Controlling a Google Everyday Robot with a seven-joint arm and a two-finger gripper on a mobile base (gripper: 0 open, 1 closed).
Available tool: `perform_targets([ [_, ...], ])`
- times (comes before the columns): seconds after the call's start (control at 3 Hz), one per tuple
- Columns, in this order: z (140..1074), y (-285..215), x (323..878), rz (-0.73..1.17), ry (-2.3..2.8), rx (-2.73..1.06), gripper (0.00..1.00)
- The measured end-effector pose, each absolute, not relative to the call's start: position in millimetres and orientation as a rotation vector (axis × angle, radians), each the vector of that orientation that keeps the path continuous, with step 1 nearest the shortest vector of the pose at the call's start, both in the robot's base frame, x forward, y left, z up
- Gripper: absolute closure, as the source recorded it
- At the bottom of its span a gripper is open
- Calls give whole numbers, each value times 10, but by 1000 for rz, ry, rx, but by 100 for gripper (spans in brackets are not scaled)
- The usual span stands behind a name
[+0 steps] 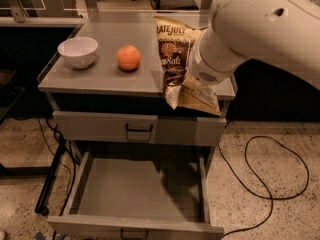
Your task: Pick brown chip bag from middle drawer and place on counter
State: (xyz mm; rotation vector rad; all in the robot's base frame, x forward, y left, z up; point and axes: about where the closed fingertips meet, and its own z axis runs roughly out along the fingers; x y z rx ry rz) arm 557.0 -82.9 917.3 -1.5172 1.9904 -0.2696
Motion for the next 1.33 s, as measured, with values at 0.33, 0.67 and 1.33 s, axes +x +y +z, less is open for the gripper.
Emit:
perform_targets([
  [0.33, 9274, -749, 5816, -271, 1970, -1579, 100],
  [0.67, 9378, -688, 6151, -257, 1966, -1640, 100],
  [1.33, 9274, -795, 6549, -234, 2022, -1683, 100],
])
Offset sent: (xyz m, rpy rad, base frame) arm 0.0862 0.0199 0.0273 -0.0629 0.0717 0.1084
